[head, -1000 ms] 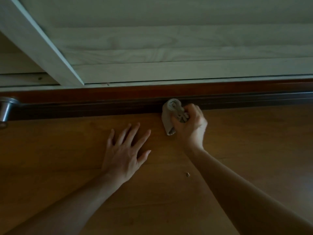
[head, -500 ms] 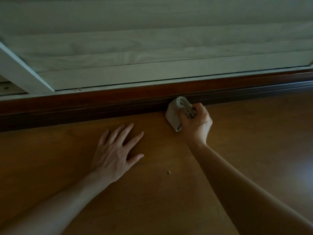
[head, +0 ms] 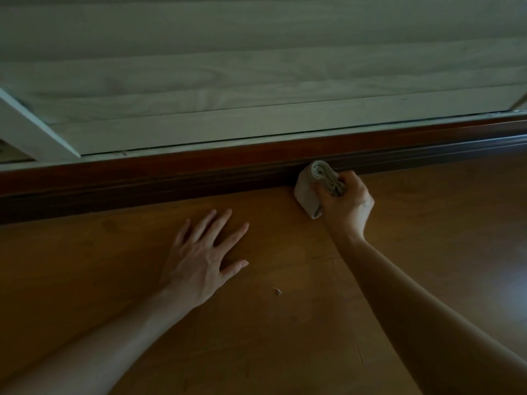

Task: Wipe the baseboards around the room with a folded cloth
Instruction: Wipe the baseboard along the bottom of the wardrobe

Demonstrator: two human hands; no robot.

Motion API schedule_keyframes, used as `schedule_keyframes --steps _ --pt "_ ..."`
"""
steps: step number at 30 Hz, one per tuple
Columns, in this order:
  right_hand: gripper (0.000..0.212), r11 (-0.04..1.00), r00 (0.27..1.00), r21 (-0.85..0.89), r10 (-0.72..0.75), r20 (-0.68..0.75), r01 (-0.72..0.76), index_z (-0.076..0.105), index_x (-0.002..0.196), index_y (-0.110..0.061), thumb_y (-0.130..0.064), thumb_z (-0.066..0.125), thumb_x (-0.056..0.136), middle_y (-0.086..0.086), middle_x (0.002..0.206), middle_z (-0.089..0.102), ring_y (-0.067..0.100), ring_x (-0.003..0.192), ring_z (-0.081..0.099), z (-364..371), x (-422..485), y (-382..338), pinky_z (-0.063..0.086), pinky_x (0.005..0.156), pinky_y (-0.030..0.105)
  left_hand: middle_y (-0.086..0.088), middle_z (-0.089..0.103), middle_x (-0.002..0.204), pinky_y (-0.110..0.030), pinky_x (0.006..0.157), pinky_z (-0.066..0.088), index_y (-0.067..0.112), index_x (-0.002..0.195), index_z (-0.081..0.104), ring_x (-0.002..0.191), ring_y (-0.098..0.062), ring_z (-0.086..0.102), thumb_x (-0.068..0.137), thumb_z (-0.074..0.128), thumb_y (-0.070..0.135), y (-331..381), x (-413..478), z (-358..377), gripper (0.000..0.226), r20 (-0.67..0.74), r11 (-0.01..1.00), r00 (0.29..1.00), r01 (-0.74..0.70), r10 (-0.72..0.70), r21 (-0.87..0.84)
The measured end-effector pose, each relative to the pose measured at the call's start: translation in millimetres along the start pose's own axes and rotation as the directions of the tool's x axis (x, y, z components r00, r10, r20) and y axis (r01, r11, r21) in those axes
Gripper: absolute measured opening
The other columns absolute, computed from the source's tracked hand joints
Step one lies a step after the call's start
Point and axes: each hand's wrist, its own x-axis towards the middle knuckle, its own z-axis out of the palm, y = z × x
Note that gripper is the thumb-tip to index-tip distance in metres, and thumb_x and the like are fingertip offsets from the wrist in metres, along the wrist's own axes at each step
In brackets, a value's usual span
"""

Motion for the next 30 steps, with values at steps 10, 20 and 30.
schedule_keyframes --steps 10,20,30 --pt "0.021 0.998 0.998 0.019 0.061 -0.033 -0.061 0.057 0.083 -0.014 -0.025 0.074 0.086 0.002 0.086 0.061 0.016 0.076 0.054 3.5 -4.2 -3.2 0.041 0.063 0.023 0.001 0.017 0.168 -0.06 0.118 0.027 0.046 0.157 0.019 0.154 -0.026 0.018 0.094 0.01 0.077 2.5 0.3 -0.2 0.071 -0.013 0.999 1.0 0.021 -0.021 0.025" --pt "0.024 0.995 0.994 -0.012 -0.098 0.054 0.098 0.061 0.089 -0.012 -0.028 0.078 0.083 -0.002 0.088 0.062 0.012 0.078 0.057 25.5 -24.9 -31.4 0.034 0.062 0.009 0.003 0.018 0.167 -0.052 0.123 0.014 0.043 0.157 0.022 0.153 -0.021 0.017 0.091 0.01 0.075 38.3 23.5 -16.5 0.074 -0.036 0.994 0.996 -0.083 0.081 -0.066" --pt "0.025 0.979 0.987 -0.196 0.076 0.145 -0.047 0.067 0.105 -0.021 -0.035 0.073 0.085 0.001 0.101 0.069 0.021 0.092 0.065 -6.4 -11.1 -47.5 0.057 0.074 0.04 0.003 -0.003 0.17 -0.07 0.116 0.012 0.048 0.157 0.001 0.155 -0.027 -0.002 0.092 0.024 0.08 41.9 36.9 -27.5 0.076 0.061 1.0 0.998 0.006 -0.004 -0.026"
